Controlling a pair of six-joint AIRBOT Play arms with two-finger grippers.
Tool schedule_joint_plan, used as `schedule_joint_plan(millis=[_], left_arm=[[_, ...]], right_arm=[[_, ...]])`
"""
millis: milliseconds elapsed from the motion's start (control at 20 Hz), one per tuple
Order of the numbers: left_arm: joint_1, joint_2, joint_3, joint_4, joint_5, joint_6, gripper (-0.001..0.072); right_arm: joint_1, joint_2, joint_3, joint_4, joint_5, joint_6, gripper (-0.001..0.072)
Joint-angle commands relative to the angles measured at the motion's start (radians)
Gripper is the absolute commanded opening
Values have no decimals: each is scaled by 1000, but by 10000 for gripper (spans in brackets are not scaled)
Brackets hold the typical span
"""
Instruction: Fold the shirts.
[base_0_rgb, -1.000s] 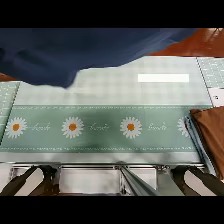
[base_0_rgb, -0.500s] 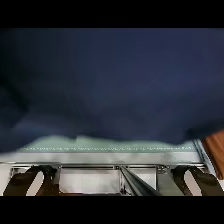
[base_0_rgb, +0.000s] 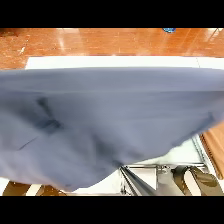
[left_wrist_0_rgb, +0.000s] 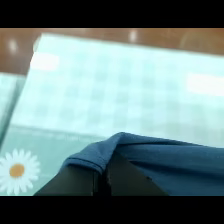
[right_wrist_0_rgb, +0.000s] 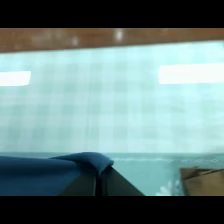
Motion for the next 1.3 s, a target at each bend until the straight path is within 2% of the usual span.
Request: schedule_joint_plan(millis=[0,150,300,450,700,950,1050,1200,1250], left_arm=[[-2,-84,-297,-30,168,-24,20],[-2,-254,-420,-59,445,-28,20],[-2,-494,-382,-130,656,-27,20],[-2,-730,-243,-142,738,-27,20],[-4,-1015,-1,-214,690,-38,20],[1,-1069,7,-220,654,-37,20],[5,-1072,7,-220,582,-14,20],[26,-1071,-15,-217,418,114,20],[35,-1071,-47,-217,389,118,20]], right_arm=[[0,-87,-195,109,-141,-24,24],[0,-306,-232,238,-246,-155,24],[0,-553,-223,341,-401,-241,24],[0,-795,-130,399,-529,-304,24],[15,-1087,120,407,-506,-261,24],[33,-1141,137,392,-465,-253,24],[21,-1139,137,390,-386,-278,24],[10,-1133,129,291,-237,-310,24],[14,-1132,112,258,-218,-305,24]])
